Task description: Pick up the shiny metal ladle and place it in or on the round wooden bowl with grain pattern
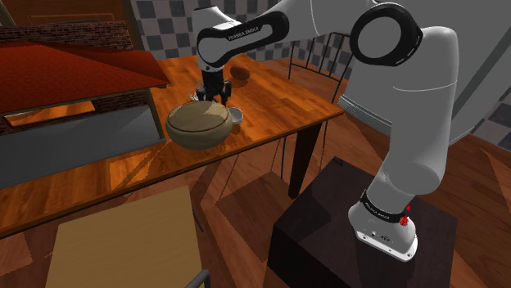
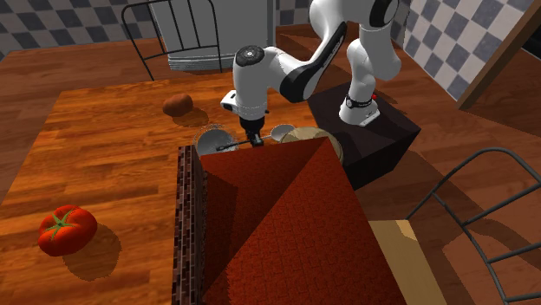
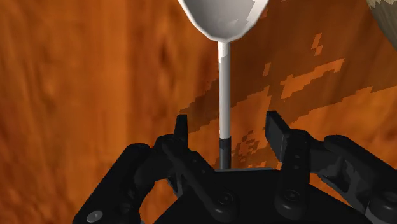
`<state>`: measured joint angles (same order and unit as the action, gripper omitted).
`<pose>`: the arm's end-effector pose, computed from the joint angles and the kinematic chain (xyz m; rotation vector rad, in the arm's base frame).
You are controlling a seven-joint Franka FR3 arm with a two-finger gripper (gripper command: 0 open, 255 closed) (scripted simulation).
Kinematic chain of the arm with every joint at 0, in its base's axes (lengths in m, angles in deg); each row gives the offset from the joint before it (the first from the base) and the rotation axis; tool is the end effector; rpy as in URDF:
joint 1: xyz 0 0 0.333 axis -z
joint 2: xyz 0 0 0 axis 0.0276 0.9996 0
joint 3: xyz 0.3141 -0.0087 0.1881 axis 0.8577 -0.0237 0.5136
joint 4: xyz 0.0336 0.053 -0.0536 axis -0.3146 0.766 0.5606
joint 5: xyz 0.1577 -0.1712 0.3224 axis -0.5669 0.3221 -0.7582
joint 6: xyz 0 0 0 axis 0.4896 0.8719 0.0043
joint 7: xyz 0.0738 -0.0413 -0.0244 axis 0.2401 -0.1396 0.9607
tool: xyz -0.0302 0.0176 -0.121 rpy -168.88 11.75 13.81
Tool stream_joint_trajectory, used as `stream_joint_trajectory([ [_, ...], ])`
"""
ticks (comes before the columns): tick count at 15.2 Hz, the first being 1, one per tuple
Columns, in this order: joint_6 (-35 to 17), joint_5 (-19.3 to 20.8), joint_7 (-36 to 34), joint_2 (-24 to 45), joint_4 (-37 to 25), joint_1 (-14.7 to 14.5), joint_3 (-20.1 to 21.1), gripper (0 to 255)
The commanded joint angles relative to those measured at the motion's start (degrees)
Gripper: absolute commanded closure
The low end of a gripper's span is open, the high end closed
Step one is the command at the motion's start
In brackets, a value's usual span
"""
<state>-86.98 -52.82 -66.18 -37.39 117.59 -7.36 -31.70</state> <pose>0.6754 0.1547 0.4552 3.0989 -0.2111 0.0343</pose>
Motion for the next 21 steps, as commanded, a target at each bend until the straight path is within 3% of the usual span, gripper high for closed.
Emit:
stream_joint_trajectory([
  [1, 0.1, 0.2, 0.0, 0.1, 0.1, 0.1, -0.1, 255],
  [9, 0.1, 0.2, 0.0, 0.1, 0.1, 0.1, -0.1, 255],
  [21, 8.8, -0.2, 0.6, -1.0, -7.5, -0.1, 0.1, 255],
])
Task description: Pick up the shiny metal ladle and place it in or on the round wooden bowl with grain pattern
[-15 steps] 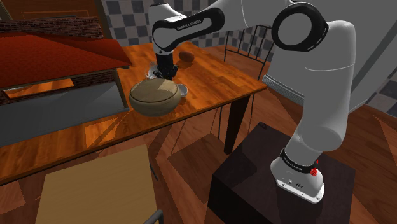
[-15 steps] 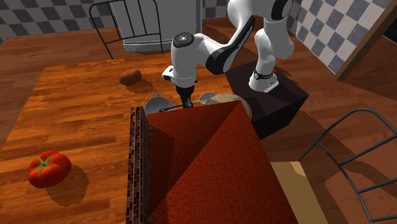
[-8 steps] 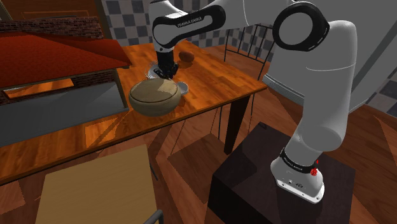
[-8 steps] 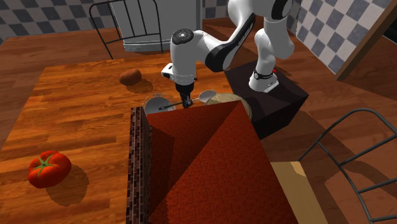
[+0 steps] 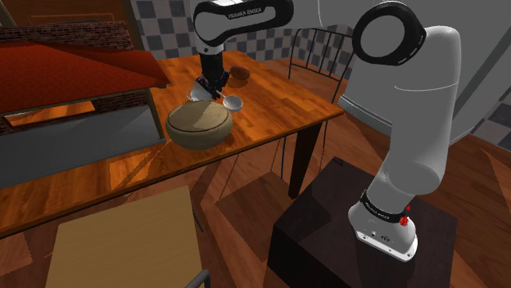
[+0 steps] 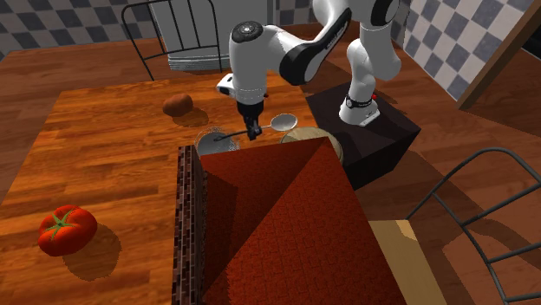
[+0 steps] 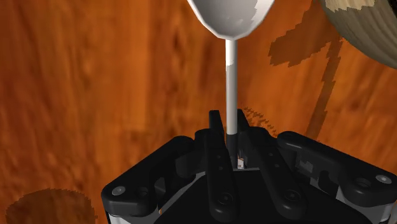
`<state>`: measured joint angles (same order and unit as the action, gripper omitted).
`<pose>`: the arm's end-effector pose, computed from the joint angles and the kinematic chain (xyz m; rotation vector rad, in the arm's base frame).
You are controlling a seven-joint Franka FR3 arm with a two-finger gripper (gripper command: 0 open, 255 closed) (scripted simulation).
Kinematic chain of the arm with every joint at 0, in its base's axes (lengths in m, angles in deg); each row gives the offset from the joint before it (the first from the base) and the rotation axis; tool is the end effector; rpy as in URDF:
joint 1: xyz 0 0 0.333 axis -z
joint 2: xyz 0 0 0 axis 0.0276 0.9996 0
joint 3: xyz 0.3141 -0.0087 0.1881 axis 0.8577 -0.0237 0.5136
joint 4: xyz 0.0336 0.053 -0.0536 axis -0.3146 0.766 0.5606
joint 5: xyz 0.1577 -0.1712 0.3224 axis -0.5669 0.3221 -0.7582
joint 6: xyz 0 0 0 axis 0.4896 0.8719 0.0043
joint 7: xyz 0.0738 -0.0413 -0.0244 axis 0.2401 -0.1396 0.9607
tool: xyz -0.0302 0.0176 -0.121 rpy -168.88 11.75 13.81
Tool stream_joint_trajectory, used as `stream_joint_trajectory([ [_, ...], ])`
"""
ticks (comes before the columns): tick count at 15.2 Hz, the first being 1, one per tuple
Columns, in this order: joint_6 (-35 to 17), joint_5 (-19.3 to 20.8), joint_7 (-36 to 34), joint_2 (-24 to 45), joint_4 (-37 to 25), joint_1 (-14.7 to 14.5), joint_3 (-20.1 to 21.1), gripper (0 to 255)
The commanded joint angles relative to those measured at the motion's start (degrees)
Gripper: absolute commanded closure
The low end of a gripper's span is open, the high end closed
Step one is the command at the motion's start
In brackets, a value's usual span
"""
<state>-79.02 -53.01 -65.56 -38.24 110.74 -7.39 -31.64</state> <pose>0.6758 0.1519 0.5110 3.0943 -0.2128 0.0281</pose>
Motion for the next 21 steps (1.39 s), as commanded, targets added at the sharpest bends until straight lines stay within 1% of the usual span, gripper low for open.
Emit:
stream_joint_trajectory([
  [1, 1.6, 0.0, 0.0, -0.2, -1.4, -0.1, 0.0, 255],
  [11, 9.7, 0.0, 0.4, 0.8, -10.5, -0.5, 0.1, 255],
  [21, 18.8, 0.5, 0.7, 3.8, -22.6, -1.4, 0.1, 255],
])
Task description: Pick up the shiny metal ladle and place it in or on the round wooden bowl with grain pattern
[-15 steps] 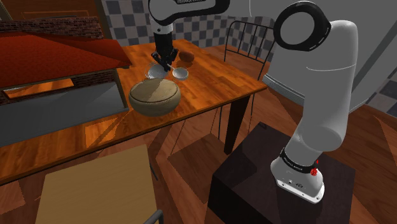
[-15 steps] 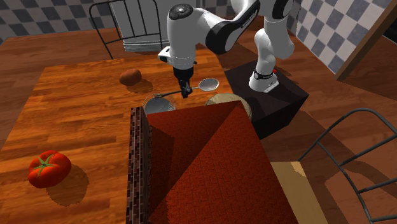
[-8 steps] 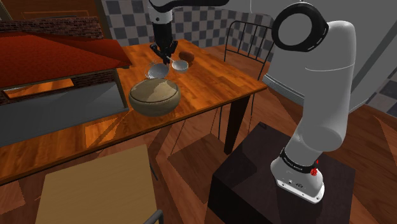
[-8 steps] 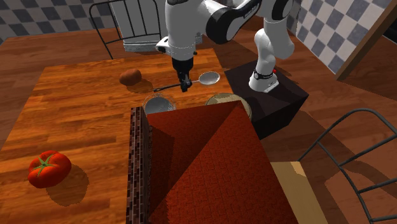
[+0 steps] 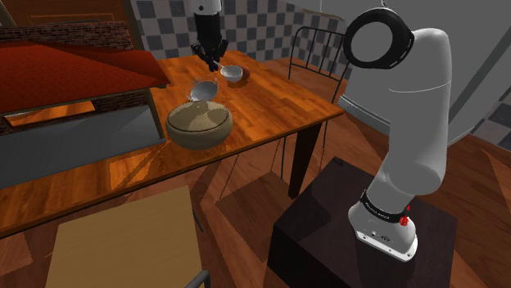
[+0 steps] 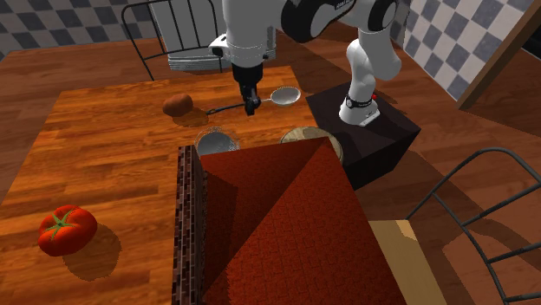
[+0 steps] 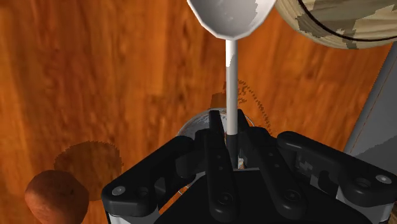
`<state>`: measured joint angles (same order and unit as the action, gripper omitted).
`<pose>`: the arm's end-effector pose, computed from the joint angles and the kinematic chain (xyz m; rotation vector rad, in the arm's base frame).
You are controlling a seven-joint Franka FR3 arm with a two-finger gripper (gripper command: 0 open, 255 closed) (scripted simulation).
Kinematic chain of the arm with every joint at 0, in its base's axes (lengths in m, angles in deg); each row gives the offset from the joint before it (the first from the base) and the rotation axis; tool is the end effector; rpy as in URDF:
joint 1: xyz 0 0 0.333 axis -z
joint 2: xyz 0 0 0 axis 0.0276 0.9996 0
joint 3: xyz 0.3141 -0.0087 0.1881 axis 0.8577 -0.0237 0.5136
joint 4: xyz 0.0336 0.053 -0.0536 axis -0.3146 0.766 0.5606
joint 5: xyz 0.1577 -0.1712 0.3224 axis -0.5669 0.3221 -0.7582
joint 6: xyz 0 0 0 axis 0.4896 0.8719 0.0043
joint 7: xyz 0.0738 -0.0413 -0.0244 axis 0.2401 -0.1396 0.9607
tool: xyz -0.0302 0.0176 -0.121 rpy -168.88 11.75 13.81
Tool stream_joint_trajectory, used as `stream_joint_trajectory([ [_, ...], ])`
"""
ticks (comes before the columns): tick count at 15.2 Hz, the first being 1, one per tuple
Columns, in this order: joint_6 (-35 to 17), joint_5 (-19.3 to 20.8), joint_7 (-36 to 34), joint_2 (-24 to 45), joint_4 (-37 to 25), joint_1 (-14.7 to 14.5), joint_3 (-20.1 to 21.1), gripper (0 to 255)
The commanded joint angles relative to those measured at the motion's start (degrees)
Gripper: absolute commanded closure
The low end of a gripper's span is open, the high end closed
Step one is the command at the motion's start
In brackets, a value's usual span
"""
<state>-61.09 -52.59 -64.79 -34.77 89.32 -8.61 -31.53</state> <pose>0.6781 0.1528 0.6209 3.0942 -0.2126 0.0284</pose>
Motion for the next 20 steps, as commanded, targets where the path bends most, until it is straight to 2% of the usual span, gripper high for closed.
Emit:
stream_joint_trajectory([
  [1, 0.1, 0.0, -1.2, -0.9, 0.9, -0.8, 0.4, 255],
  [7, -2.9, -0.2, -8.1, -6.4, 9.8, -4.9, 2.6, 255],
  [14, -4.5, 0.0, -16.9, -9.3, 14.7, -10.4, 5.7, 255],
  [20, -9.6, -0.3, -17.0, -10.3, 20.9, -10.0, 5.6, 255],
])
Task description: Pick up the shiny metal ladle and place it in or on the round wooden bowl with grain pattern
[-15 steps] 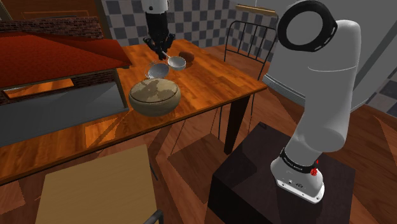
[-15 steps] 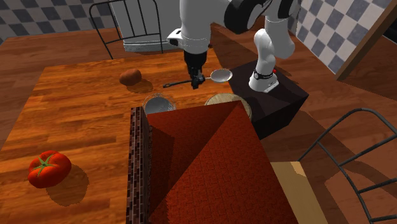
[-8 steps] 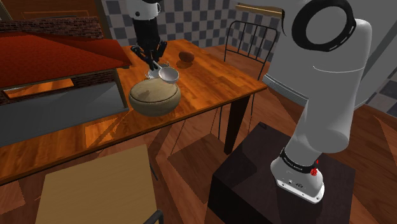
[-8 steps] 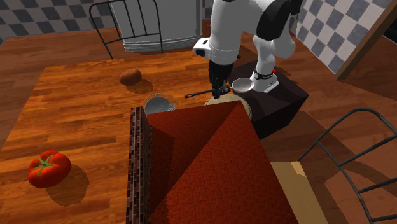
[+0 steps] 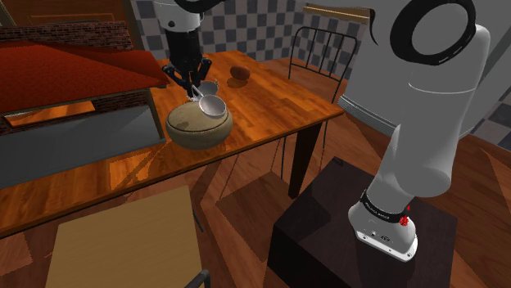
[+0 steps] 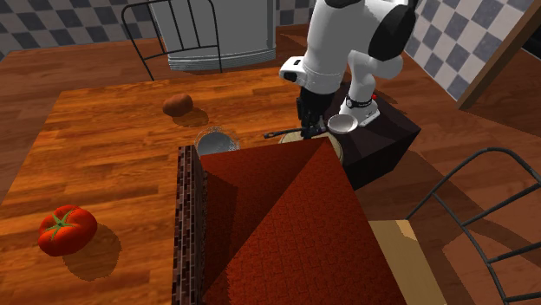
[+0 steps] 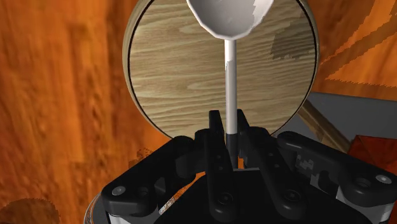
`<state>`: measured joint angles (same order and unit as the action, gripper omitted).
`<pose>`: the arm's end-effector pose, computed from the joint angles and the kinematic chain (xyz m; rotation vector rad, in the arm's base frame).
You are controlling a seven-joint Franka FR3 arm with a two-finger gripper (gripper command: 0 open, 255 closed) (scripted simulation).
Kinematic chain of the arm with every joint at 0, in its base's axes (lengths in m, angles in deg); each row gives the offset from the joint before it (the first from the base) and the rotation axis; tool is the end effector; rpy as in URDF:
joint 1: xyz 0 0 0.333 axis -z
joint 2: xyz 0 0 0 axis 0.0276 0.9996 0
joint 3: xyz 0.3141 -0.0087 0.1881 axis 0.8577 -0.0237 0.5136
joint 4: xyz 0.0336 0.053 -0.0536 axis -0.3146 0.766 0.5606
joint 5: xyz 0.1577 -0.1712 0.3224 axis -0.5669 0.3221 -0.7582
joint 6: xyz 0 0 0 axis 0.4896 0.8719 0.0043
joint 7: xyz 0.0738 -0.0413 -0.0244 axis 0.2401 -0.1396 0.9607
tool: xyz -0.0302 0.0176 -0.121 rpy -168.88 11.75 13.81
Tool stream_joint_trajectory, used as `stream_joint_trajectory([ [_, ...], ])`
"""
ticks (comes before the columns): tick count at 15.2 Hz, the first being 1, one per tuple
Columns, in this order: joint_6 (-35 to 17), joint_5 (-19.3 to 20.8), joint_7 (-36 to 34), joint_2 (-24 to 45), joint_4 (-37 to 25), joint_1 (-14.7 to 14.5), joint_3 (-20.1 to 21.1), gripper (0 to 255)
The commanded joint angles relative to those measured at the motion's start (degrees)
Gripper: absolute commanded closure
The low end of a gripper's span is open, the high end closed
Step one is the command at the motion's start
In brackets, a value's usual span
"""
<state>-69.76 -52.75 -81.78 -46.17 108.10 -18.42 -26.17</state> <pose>0.5663 0.3082 0.6132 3.1076 -0.2281 0.0832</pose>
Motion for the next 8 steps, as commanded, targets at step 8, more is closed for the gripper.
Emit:
stream_joint_trajectory([
  [8, -5.2, -0.3, -0.2, 0.6, 6.8, -0.2, -0.1, 255],
])
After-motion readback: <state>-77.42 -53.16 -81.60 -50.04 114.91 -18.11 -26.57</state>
